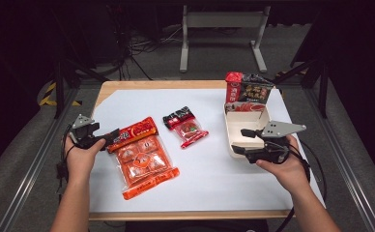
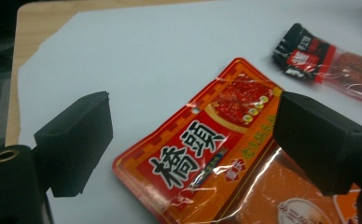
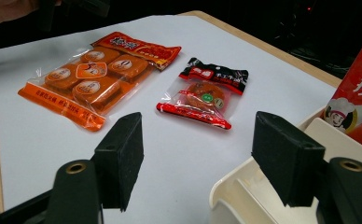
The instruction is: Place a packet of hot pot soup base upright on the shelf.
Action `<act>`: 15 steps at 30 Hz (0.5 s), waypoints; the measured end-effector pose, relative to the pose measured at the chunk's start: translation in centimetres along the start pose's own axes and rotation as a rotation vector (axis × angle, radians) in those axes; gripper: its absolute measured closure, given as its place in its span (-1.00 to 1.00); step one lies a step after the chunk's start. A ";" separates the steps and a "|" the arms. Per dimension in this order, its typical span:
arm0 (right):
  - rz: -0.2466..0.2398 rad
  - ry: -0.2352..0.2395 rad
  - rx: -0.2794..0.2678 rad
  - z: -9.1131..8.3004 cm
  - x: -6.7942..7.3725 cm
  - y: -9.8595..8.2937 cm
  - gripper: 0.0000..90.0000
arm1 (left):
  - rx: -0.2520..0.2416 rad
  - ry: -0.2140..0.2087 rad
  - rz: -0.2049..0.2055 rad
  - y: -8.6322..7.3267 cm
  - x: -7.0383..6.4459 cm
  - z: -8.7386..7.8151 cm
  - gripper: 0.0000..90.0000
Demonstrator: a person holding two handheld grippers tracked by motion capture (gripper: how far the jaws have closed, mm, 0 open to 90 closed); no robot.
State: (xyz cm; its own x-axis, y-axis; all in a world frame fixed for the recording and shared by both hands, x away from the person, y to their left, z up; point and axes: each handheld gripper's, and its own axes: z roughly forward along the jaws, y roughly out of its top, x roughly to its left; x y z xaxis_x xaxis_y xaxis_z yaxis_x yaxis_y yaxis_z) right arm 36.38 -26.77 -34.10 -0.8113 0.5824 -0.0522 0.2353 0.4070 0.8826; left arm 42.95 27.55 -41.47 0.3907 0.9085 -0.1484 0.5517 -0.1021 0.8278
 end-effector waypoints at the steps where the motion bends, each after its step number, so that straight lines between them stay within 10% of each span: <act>1: 0.000 0.000 -0.001 0.0 0.0 0.0 -0.24 | 0.008 0.001 -0.011 -0.2 0.2 0.1 -0.69; 15: -0.009 -0.004 0.006 0.2 0.1 -0.1 -0.27 | 0.152 0.003 -0.142 -1.7 1.4 0.9 -0.64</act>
State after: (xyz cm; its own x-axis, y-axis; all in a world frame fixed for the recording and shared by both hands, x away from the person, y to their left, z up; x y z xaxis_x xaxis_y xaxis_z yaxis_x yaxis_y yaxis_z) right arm 36.35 -26.62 -34.31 -0.8113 0.5813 -0.0622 0.2312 0.4168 0.8791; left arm 43.28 28.64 -43.58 0.2988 0.9192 -0.2565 0.7063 -0.0323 0.7071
